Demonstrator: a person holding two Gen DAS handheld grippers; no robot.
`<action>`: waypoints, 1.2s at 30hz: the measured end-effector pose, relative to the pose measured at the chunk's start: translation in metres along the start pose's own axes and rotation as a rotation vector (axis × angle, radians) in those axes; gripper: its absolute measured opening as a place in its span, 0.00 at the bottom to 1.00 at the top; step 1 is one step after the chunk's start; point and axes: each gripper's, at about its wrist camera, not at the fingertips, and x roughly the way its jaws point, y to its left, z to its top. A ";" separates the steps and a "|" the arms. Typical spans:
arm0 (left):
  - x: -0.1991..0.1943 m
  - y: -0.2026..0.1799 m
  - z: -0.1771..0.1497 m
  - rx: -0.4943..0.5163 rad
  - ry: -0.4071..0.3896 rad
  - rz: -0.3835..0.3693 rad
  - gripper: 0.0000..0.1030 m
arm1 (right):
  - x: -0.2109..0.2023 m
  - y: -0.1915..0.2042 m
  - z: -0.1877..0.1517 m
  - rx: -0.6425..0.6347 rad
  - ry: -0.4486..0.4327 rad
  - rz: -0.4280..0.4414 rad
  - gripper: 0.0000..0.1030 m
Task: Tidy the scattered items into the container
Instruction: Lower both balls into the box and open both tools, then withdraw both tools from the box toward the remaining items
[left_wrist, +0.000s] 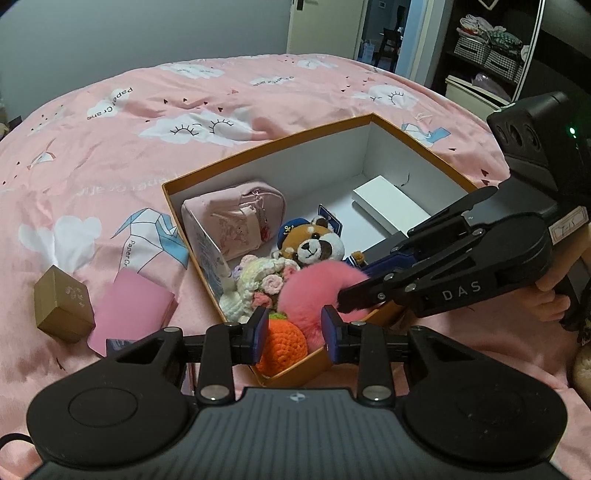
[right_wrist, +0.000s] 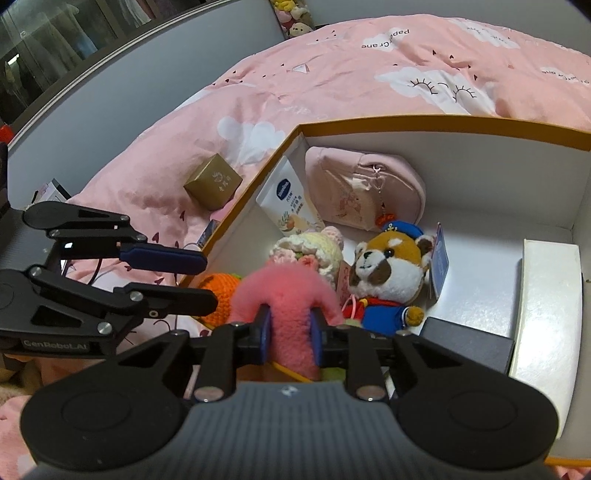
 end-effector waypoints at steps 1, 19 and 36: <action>0.000 0.000 0.000 -0.003 0.001 0.000 0.35 | -0.001 0.000 0.000 -0.003 -0.001 -0.002 0.24; -0.030 0.005 0.003 -0.071 -0.064 0.057 0.37 | -0.048 0.027 0.004 -0.089 -0.190 -0.115 0.64; -0.058 0.080 0.006 -0.167 0.054 0.180 0.37 | 0.009 0.075 0.058 -0.181 -0.121 -0.084 0.64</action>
